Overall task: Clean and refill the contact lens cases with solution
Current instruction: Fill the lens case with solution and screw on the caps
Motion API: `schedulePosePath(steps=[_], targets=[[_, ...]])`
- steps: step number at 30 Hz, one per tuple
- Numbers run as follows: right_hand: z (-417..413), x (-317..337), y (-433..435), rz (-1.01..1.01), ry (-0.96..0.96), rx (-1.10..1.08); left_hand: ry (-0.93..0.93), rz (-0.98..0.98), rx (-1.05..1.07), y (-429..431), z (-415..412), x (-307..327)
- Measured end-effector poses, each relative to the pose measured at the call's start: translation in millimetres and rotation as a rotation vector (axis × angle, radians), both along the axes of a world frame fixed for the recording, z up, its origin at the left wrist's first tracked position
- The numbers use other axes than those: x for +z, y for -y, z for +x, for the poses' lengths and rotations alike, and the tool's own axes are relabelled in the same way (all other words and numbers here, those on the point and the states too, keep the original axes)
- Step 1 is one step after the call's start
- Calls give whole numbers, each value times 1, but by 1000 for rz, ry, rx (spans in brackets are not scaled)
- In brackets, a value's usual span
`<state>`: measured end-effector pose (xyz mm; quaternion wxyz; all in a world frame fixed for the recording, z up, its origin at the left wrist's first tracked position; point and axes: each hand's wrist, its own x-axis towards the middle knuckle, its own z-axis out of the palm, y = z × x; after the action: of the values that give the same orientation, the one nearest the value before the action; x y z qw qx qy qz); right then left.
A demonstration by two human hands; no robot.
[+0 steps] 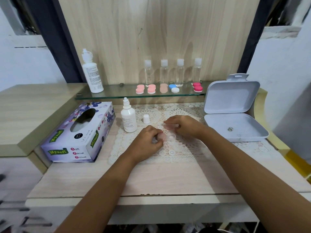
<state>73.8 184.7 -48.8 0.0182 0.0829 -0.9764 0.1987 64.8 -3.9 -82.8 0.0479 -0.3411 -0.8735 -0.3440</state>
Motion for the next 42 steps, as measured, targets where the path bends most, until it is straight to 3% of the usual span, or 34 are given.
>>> schedulePosePath(steps=[6, 12, 17, 29, 42], targets=[[0, 2, 1, -27, -35, -2, -3, -3, 1, 0, 0, 0], [14, 1, -1, -193, -104, -142, 5, -1, -5, 0, 0, 1], [37, 1, 1, -277, -131, -138, 5, 6, -7, 0, 1, 2], [53, -15, 15, -110, -287, -49, -16, 3, -5, 0, 2, 2], [44, -27, 19, -219, -279, -148, -17, 5, -6, -1, 2, 1]])
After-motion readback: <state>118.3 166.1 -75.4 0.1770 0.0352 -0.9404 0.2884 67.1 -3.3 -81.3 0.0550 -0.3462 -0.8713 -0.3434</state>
